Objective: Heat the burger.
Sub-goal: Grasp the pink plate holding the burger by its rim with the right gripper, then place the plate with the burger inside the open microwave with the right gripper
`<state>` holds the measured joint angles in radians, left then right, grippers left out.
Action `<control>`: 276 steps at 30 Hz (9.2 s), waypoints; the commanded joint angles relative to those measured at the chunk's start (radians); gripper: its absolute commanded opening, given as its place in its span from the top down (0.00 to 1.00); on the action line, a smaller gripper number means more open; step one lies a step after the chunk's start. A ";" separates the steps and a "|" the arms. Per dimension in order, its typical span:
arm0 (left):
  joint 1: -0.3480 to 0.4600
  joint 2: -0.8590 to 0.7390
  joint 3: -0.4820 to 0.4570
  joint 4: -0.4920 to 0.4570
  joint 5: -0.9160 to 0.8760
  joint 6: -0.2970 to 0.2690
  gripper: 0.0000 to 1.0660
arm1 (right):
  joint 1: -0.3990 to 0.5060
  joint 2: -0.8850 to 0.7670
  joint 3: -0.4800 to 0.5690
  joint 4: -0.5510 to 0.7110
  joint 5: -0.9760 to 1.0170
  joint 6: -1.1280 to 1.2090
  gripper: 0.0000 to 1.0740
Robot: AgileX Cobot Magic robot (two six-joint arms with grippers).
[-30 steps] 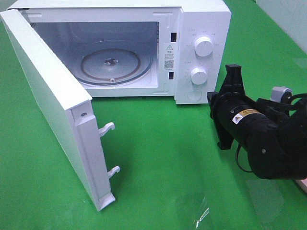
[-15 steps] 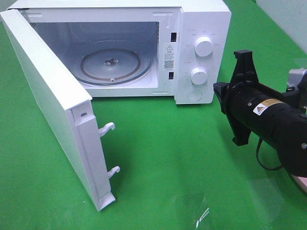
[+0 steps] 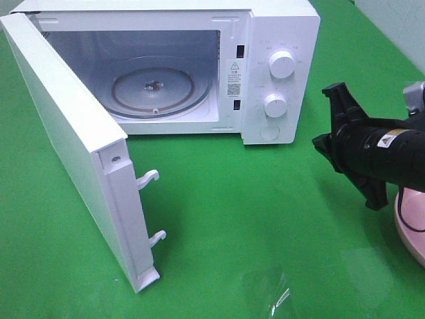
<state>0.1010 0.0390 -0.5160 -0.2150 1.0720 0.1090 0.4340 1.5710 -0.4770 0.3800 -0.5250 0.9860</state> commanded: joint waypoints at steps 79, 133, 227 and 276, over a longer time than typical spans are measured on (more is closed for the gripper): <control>-0.001 0.000 0.001 -0.010 -0.004 0.002 0.08 | -0.410 0.166 -0.425 -0.491 1.205 -0.936 0.22; -0.001 0.000 0.001 -0.010 -0.004 0.002 0.08 | -0.407 0.292 -0.346 -0.486 1.093 -0.850 1.00; -0.001 0.000 0.001 -0.010 -0.004 0.002 0.08 | 0.662 -0.139 -0.071 -1.088 1.612 -0.239 0.97; -0.001 0.000 0.001 -0.010 -0.004 0.002 0.08 | 0.745 -0.139 -0.031 -1.539 1.296 -0.497 1.00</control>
<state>0.1010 0.0390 -0.5160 -0.2150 1.0720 0.1090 1.1780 1.4340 -0.5120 -1.0490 0.7660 0.4950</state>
